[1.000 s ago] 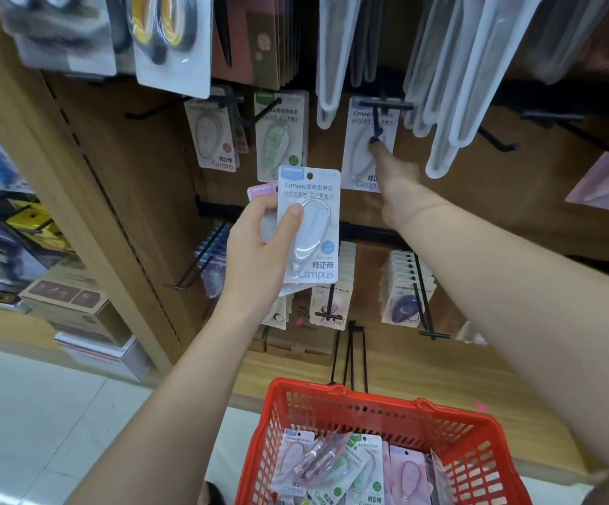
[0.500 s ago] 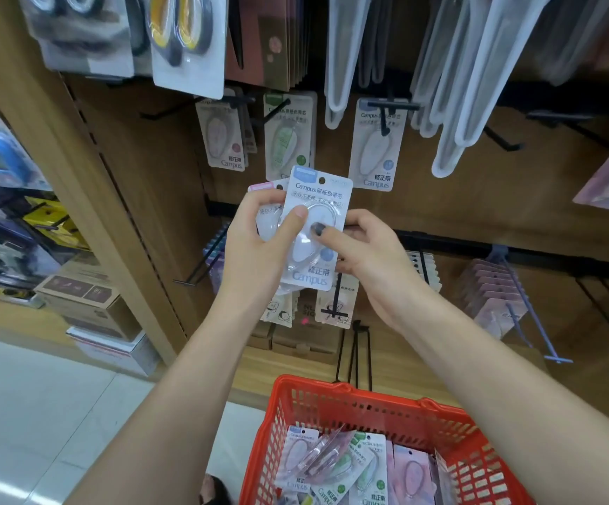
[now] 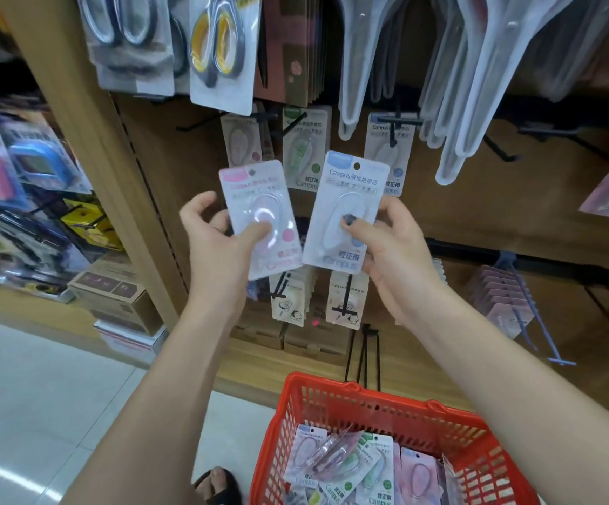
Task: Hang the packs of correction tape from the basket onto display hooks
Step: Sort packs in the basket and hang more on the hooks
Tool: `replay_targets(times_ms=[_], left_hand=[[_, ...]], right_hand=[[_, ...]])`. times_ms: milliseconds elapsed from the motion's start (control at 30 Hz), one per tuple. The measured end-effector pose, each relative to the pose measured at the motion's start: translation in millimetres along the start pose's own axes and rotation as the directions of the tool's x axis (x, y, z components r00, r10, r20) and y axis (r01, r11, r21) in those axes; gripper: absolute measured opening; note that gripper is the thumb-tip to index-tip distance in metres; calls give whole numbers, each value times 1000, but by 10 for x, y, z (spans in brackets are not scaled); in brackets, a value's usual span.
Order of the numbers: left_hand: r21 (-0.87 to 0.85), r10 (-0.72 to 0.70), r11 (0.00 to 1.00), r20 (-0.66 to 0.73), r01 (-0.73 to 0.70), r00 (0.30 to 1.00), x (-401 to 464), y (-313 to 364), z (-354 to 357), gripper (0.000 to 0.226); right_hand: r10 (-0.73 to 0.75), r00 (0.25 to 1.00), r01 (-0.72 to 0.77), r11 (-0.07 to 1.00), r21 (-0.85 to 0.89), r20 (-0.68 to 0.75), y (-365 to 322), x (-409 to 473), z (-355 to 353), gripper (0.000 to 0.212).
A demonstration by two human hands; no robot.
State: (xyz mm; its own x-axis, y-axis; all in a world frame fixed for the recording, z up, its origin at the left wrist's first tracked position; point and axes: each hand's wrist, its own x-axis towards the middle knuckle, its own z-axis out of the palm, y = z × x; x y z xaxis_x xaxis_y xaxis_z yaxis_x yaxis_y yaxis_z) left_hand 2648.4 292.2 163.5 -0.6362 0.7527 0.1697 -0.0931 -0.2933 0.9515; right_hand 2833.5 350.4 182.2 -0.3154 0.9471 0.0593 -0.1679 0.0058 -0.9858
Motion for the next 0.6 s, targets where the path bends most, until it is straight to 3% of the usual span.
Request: replay_targets(times_ms=[233, 600], left_hand=[[49, 182, 983, -130, -177, 975, 340, 330, -430, 34], [197, 180, 969, -140, -151, 974, 521, 399, -576, 35]], right_hand=[[-159, 982, 151, 984, -93, -97, -111, -14, -140, 22], [-206, 966, 187, 975, -123, -158, -108, -88, -211, 23]])
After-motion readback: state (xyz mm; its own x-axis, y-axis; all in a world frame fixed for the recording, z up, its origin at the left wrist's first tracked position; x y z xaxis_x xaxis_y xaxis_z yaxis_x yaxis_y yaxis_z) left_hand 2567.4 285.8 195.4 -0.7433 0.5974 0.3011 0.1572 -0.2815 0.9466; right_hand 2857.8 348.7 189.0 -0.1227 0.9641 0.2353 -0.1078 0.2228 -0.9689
